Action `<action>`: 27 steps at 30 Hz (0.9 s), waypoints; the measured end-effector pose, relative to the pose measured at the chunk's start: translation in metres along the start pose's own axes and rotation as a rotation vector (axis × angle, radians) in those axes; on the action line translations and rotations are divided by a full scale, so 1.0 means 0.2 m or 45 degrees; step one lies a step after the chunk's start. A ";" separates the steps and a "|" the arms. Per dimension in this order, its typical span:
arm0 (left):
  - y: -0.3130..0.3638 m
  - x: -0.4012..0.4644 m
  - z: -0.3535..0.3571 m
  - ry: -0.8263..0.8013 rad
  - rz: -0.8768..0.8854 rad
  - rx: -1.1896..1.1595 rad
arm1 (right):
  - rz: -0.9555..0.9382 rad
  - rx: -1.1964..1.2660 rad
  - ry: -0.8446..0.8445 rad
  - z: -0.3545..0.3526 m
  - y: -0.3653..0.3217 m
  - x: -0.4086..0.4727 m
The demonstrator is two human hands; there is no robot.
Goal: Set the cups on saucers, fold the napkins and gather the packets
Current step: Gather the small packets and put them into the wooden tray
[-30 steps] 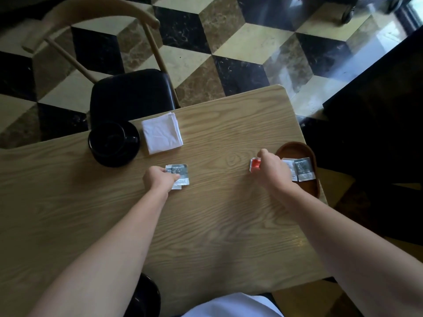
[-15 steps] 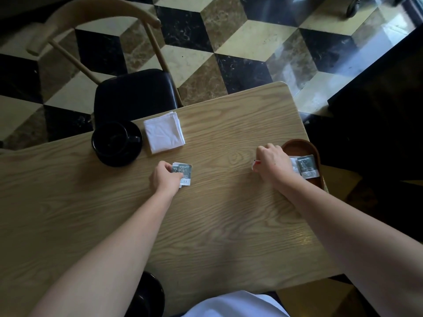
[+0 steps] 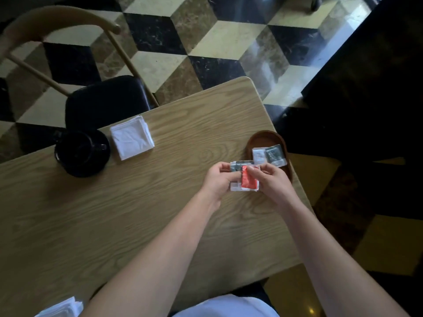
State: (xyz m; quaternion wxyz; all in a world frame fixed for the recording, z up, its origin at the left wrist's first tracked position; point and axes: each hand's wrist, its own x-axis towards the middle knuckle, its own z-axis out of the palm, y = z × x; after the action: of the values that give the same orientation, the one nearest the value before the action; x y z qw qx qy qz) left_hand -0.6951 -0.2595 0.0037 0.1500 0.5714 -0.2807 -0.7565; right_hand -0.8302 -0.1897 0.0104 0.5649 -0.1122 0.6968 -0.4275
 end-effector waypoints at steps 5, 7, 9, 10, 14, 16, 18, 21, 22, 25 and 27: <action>-0.01 0.04 0.24 -0.164 -0.103 0.117 | 0.049 0.144 0.206 -0.25 0.05 -0.04; -0.01 0.08 0.29 -0.165 -0.065 0.273 | 0.056 0.142 0.318 -0.29 0.06 -0.05; 0.00 0.13 0.35 -0.152 0.017 0.477 | 0.035 0.092 0.388 -0.32 0.09 -0.04; 0.01 0.15 0.38 -0.155 0.065 0.572 | 0.014 0.057 0.423 -0.33 0.10 -0.04; 0.04 0.25 0.47 -0.128 0.237 0.893 | -0.072 -0.121 0.628 -0.34 0.14 0.01; 0.05 0.27 0.48 -0.088 0.306 1.008 | -0.113 -0.260 0.693 -0.33 0.15 0.03; 0.05 0.30 0.47 -0.055 0.391 1.155 | -0.129 -0.357 0.711 -0.33 0.17 0.05; 0.05 0.30 0.46 -0.035 0.567 1.497 | -0.139 -0.528 0.695 -0.31 0.20 0.07; 0.04 0.29 0.46 -0.031 0.633 1.626 | -0.157 -0.582 0.698 -0.31 0.21 0.07; 0.04 0.29 0.47 0.126 0.795 1.758 | -0.172 -0.612 0.780 -0.33 0.24 0.07; 0.07 0.31 0.46 0.342 0.763 1.618 | -0.054 -0.437 0.831 -0.34 0.26 0.06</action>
State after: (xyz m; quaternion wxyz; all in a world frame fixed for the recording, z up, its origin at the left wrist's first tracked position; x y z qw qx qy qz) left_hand -0.8018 -0.2818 -0.0178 0.0228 0.5348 -0.7911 -0.2960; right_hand -0.8773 -0.1333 -0.0353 0.2767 -0.0775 0.8994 -0.3293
